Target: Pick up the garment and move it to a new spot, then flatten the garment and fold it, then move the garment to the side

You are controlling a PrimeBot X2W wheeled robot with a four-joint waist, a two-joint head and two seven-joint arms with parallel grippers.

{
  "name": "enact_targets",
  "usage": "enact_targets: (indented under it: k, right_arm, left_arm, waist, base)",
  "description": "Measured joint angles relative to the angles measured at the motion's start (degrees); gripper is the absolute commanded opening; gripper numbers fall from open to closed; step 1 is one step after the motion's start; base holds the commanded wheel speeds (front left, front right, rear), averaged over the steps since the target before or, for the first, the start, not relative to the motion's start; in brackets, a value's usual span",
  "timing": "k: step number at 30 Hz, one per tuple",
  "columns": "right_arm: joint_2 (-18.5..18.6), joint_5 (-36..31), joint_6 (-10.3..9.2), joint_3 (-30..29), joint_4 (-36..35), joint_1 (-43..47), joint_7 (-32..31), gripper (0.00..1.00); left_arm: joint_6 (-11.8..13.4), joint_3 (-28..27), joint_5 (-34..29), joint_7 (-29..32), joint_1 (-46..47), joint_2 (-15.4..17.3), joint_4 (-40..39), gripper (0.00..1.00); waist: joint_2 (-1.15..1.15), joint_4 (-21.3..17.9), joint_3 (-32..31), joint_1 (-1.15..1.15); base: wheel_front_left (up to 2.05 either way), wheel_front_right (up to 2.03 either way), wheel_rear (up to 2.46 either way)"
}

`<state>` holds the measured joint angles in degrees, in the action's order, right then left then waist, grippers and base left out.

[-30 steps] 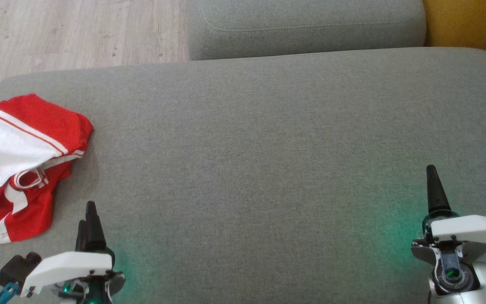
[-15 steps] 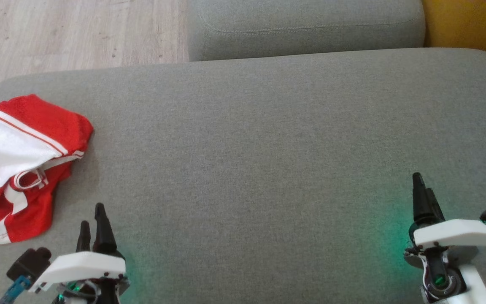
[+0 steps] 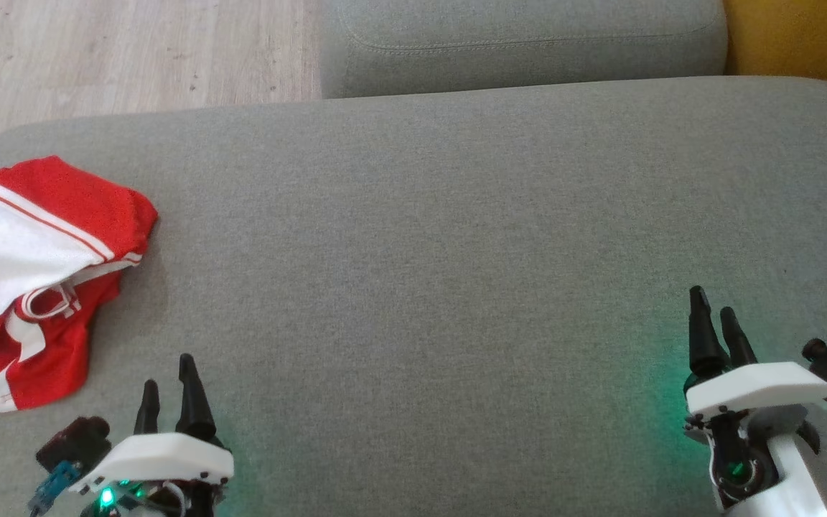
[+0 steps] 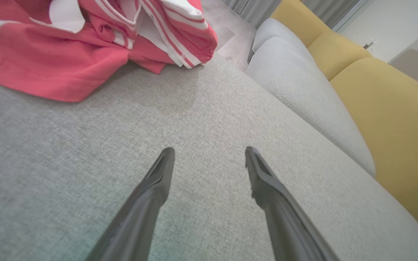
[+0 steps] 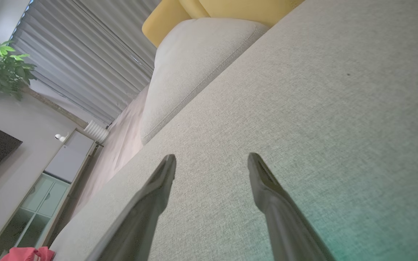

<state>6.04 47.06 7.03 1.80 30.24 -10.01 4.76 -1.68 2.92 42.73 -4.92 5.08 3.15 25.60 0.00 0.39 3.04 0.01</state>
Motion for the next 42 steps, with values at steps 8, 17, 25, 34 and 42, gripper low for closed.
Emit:
enact_targets:
  k: [8,17,25,34,42]
  right_arm:
    - [0.02,-5.58,0.00,0.80,0.97,-1.51,1.34,1.00]
    - [0.21,-12.26,0.01,1.41,1.98,-2.57,2.78,1.00]
    - [0.22,-17.79,0.01,1.63,1.93,-2.99,3.90,1.00]
    - [0.24,-24.01,0.01,2.71,3.15,-4.75,5.49,1.00]
    - [0.19,-28.69,0.01,3.22,3.79,-4.80,6.69,1.00]
  left_arm:
    - [1.16,0.75,-5.69,-1.24,1.37,0.04,-0.62,1.00]
    - [2.34,1.91,-12.40,-2.82,1.82,0.34,-0.67,1.00]
    - [3.31,3.12,-18.23,-3.86,1.93,0.81,-2.59,1.00]
    - [4.22,4.82,-24.66,-5.52,2.07,1.13,-2.59,1.00]
    - [5.05,5.43,-29.13,-6.76,2.15,1.24,-1.90,1.00]
  waist:
    - [0.00,0.08,0.49,0.00]
    - [0.00,0.16,0.75,-0.01]
    - [0.00,0.27,1.16,0.00]
    - [0.00,0.10,1.43,0.00]
    - [0.00,-0.11,1.57,0.00]
  base:
    - [0.00,0.00,0.00]
    - [0.00,0.00,0.00]
    - [0.00,0.00,0.00]
    - [0.00,0.00,0.00]
    - [0.00,0.00,0.00]
